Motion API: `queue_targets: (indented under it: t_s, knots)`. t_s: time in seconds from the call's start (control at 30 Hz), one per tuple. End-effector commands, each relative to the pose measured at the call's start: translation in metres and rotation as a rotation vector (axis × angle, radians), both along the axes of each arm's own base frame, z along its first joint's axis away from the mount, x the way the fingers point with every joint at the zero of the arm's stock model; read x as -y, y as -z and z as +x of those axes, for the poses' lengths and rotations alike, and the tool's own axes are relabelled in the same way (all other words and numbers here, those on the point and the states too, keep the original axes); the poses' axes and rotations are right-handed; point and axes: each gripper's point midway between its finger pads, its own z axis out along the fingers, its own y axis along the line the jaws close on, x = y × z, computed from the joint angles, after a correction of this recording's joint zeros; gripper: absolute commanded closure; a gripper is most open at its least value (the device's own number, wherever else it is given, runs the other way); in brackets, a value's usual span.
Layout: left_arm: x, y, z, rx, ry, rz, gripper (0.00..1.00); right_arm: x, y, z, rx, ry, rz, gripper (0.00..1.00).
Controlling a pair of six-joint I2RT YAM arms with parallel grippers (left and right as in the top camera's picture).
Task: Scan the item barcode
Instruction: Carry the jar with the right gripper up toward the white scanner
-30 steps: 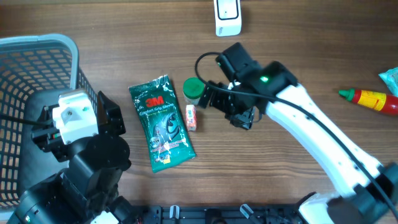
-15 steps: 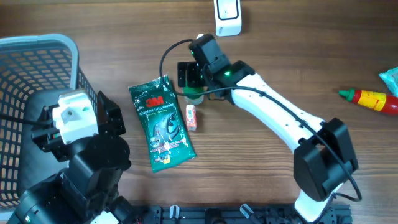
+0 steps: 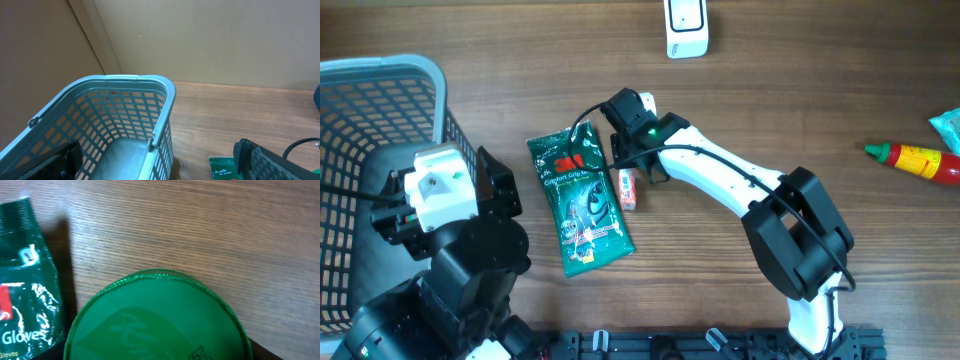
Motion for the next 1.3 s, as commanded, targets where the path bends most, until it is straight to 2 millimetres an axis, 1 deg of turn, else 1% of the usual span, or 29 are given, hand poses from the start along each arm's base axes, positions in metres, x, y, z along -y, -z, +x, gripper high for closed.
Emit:
queue_targets:
  t_s: [0.0, 0.07, 0.1, 0.17, 0.2, 0.23, 0.27, 0.3, 0.33, 0.37, 0.4, 0.43, 0.5, 0.53, 0.57, 0.6, 0.63, 0.67, 0.7, 0.73, 0.8, 0.9, 0.97, 1.0, 1.03, 1.1, 1.13, 1.2, 1.27]
  knots:
    - [0.0, -0.001, 0.0, 0.003, 0.003, -0.002, 0.0, 0.041, -0.01, 0.011, -0.009, 0.249, -0.022, 0.27]
    - [0.0, -0.001, 0.0, 0.003, 0.003, -0.002, 0.0, 0.079, -0.019, 0.008, -0.057, 0.454, -0.013, 0.27]
    - [0.0, -0.001, 0.0, 0.003, 0.003, -0.002, 0.0, 0.099, -0.02, 0.002, -0.094, 0.598, -0.007, 0.25]
    - [0.0, -0.001, 0.0, 0.003, 0.003, -0.002, 0.0, 0.125, -0.017, -0.017, -0.167, 0.855, 0.0, 0.12]
    - [0.0, -0.001, 0.0, 0.003, 0.003, -0.002, 0.0, 0.125, -0.015, -0.025, -0.21, 0.927, 0.018, 0.02]
    - [0.0, -0.001, 0.0, 0.003, 0.003, -0.002, 0.0, 0.114, -0.014, -0.032, -0.271, 0.956, 0.072, 0.0]
    - [0.0, -0.001, 0.0, 0.003, 0.003, -0.002, 0.0, 0.097, -0.017, -0.036, -0.346, 0.94, 0.151, 0.0]
    - [0.0, -0.001, 0.0, 0.003, 0.003, -0.002, 0.0, 0.078, -0.025, -0.041, -0.426, 0.907, 0.233, 0.0]
    - [0.0, -0.001, 0.0, 0.003, 0.003, -0.002, 0.0, 0.067, -0.036, -0.043, -0.46, 0.867, 0.279, 0.0]
    - [0.0, -0.001, -0.001, 0.002, 0.003, -0.001, 0.0, 0.063, -0.049, -0.042, -0.453, 0.812, 0.31, 0.0]
    - [0.0, -0.001, 0.0, 0.003, 0.003, -0.002, 0.0, 0.065, -0.067, -0.038, -0.402, 0.75, 0.318, 0.0]
    - [0.0, -0.001, 0.0, 0.003, 0.003, -0.002, 0.0, 0.075, -0.084, -0.035, -0.334, 0.725, 0.298, 0.01]
    - [0.0, -0.001, 0.0, 0.003, 0.003, -0.002, 0.0, 0.11, -0.119, -0.03, -0.162, 0.724, 0.226, 0.0]
    - [0.0, -0.001, 0.0, 0.003, 0.003, -0.002, 0.0, 0.129, -0.139, -0.022, -0.049, 0.679, 0.176, 0.0]
    - [0.0, -0.001, 0.0, 0.003, 0.003, -0.002, 0.0, 0.146, -0.159, -0.012, 0.067, 0.535, 0.072, 0.0]
    - [0.0, -0.001, 0.0, 0.003, 0.003, -0.002, 0.0, 0.155, -0.166, -0.005, 0.124, 0.348, -0.061, 0.0]
    - [0.0, -0.001, 0.0, 0.002, 0.003, -0.002, 0.0, 0.16, -0.161, -0.003, 0.124, 0.119, -0.203, 0.0]
    - [0.0, -0.001, 0.0, 0.003, 0.003, -0.002, 0.0, 0.163, -0.15, -0.002, 0.103, -0.018, -0.285, 0.0]
    - [0.0, -0.001, 0.0, 0.003, 0.003, -0.002, 0.0, 0.166, -0.132, 0.0, 0.068, -0.097, -0.319, 0.0]
    - [0.0, -0.001, 0.0, 0.003, 0.003, -0.002, 0.0, 0.155, -0.113, -0.002, 0.021, -0.215, -0.286, 0.0]
    - [0.0, -0.001, 0.0, 0.002, 0.003, -0.002, 0.0, 0.132, -0.091, -0.008, -0.048, -0.388, -0.186, 0.0]
    - [0.0, -0.001, 0.0, 0.003, 0.003, -0.002, 0.0, 0.124, -0.08, 0.012, -0.014, -0.387, -0.136, 0.0]
    - [0.0, -0.001, 0.0, 0.002, 0.003, -0.002, 0.0, 0.109, -0.065, 0.007, -0.057, -0.482, -0.043, 0.0]
    - [0.0, -0.001, 0.0, 0.003, 0.003, -0.002, 0.0, 0.112, -0.054, 0.008, -0.086, -0.475, -0.049, 0.0]
    - [0.0, -0.001, 0.0, 0.003, 0.003, -0.002, 0.0, 0.121, -0.04, 0.008, -0.126, -0.442, -0.077, 0.0]
    - [0.0, -0.001, 0.0, 0.003, 0.003, -0.002, 0.0, 0.13, -0.022, 0.002, -0.196, -0.433, -0.096, 0.0]
    - [0.0, -0.001, 0.0, 0.003, 0.003, -0.002, 0.0, 0.136, -0.011, -0.004, -0.248, -0.424, -0.101, 0.04]
    - [0.0, -0.001, 0.0, 0.003, 0.003, -0.002, 0.0, 0.142, 0.0, -0.006, -0.287, -0.401, -0.102, 0.04]
    - [0.0, -0.001, 0.0, 0.002, 0.003, -0.002, 0.0, 0.145, 0.003, -0.005, -0.3, -0.332, -0.087, 0.04]
